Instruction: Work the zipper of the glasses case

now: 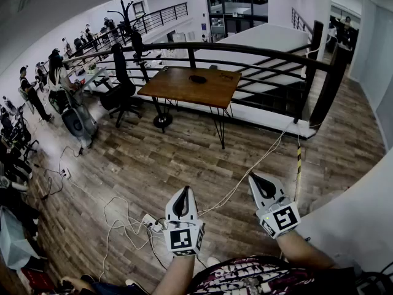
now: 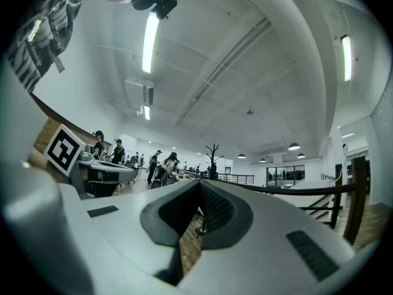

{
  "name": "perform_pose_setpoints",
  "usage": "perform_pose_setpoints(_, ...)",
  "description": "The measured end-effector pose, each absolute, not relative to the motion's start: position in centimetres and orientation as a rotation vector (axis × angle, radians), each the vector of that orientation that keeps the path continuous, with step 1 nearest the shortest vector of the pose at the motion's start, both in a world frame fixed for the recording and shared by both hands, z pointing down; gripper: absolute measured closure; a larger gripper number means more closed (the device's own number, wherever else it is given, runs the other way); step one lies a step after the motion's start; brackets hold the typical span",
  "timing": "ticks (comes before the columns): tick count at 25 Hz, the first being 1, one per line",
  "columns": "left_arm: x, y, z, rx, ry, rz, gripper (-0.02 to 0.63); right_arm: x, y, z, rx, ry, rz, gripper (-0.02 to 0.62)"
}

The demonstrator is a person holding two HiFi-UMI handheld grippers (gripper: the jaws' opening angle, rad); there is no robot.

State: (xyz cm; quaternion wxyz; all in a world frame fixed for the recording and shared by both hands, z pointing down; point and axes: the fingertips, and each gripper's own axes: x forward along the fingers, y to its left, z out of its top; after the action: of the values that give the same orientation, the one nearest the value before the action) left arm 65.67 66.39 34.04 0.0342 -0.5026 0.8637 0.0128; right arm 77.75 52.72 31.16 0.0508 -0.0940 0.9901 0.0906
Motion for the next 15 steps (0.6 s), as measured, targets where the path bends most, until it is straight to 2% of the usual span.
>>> perform_pose_setpoints(15, 60.2, 70.8, 35.6, -1.621, 2.635, 0.126, 0.603, 72.9, 58.6, 34.4, -0.305, 3.113, 0.278, 0.597)
